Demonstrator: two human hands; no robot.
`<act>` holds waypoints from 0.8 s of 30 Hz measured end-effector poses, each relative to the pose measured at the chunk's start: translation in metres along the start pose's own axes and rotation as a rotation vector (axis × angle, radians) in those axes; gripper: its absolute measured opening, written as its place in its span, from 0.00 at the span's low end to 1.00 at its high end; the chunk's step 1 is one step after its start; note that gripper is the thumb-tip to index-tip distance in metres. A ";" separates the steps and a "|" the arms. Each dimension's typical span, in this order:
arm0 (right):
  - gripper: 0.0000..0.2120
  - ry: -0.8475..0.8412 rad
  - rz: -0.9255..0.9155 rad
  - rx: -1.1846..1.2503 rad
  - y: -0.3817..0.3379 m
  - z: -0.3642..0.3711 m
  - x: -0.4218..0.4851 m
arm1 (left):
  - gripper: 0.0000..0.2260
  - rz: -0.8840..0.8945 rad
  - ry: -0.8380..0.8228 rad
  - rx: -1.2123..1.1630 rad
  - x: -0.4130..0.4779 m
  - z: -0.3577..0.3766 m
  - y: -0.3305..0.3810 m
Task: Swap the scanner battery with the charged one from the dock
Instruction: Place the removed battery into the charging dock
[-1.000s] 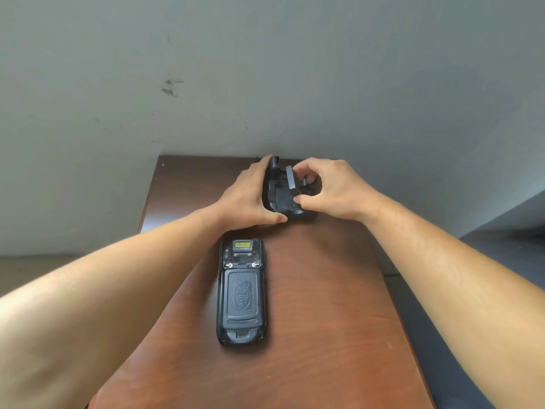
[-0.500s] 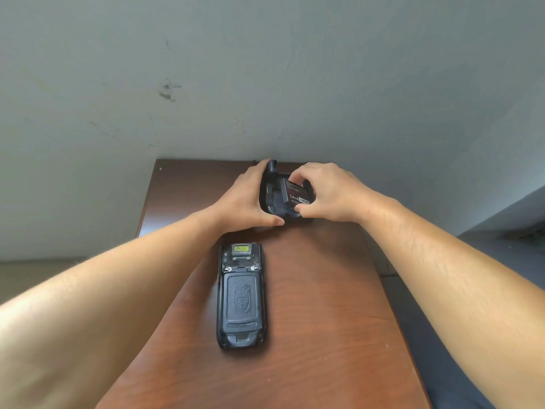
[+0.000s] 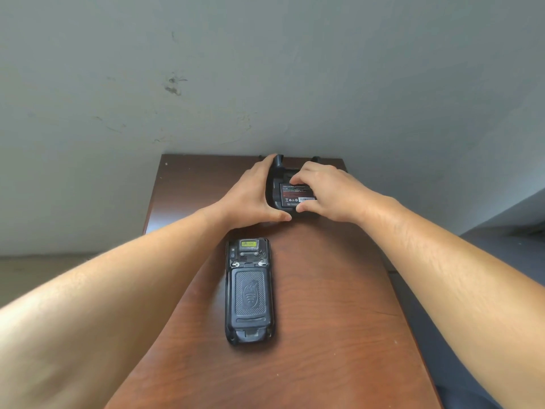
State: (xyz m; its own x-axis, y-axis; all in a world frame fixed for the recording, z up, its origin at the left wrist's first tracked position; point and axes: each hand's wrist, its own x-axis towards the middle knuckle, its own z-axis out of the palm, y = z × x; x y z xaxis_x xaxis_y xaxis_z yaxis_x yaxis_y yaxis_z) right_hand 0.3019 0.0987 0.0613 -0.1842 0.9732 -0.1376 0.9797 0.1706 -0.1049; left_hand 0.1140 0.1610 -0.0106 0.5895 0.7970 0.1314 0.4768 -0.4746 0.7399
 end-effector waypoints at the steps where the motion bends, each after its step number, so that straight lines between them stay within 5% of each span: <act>1: 0.27 0.001 0.004 0.001 0.000 0.000 0.001 | 0.54 -0.003 0.000 0.000 0.000 0.000 0.000; 12: 0.28 0.033 0.029 -0.036 -0.003 -0.002 0.002 | 0.57 -0.007 0.000 0.015 -0.001 0.002 -0.001; 24: 0.35 0.131 0.135 0.259 -0.008 0.009 -0.018 | 0.59 -0.058 -0.060 0.096 -0.026 -0.006 0.014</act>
State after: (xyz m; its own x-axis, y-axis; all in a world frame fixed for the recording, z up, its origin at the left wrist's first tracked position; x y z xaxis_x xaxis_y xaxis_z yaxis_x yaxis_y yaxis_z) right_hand 0.2966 0.0784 0.0561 -0.0254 0.9988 -0.0409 0.9390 0.0098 -0.3439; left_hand 0.1014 0.1358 0.0001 0.5958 0.8017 0.0480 0.5700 -0.4642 0.6779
